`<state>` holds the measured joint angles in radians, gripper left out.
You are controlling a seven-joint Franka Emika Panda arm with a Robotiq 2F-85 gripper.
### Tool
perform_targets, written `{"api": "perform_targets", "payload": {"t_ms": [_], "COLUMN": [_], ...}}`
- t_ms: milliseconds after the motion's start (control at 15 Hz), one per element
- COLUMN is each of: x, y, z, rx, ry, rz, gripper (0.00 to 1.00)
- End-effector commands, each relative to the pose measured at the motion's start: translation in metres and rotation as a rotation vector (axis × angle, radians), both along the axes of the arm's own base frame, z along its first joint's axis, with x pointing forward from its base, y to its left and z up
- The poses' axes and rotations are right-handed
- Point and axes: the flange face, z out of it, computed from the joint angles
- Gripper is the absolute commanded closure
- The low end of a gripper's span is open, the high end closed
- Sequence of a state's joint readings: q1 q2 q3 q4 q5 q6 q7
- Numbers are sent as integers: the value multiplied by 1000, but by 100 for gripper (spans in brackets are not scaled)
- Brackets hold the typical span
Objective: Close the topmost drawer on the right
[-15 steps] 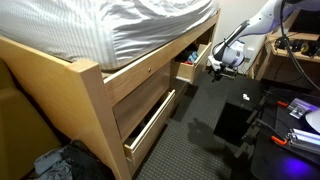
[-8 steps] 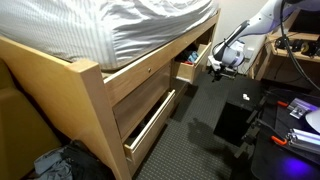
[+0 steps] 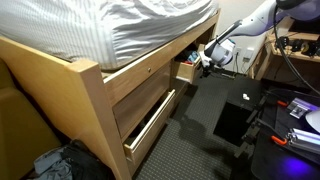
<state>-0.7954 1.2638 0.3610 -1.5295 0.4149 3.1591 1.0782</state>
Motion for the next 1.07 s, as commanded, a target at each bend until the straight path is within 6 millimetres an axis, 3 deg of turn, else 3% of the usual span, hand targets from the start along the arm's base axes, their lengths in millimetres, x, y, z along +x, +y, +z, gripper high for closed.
{"api": "perform_targets", "payload": {"t_ms": [0, 200, 267, 467, 533, 600, 867, 1000], "x": [34, 44, 49, 46, 39, 52, 43, 30], "y": [-8, -19, -16, -32, -37, -35, -42, -45], "z": [-10, -16, 30, 58, 51, 57, 52, 43], "rx": [-27, -58, -69, -102, -100, -105, -99, -71], "ry": [-165, -285, -327, -414, -394, -398, -391, -302], "rz": [-48, -89, -82, -158, -186, -145, -173, -155], "gripper": [0, 0, 0, 0, 0, 0, 0, 0]}}
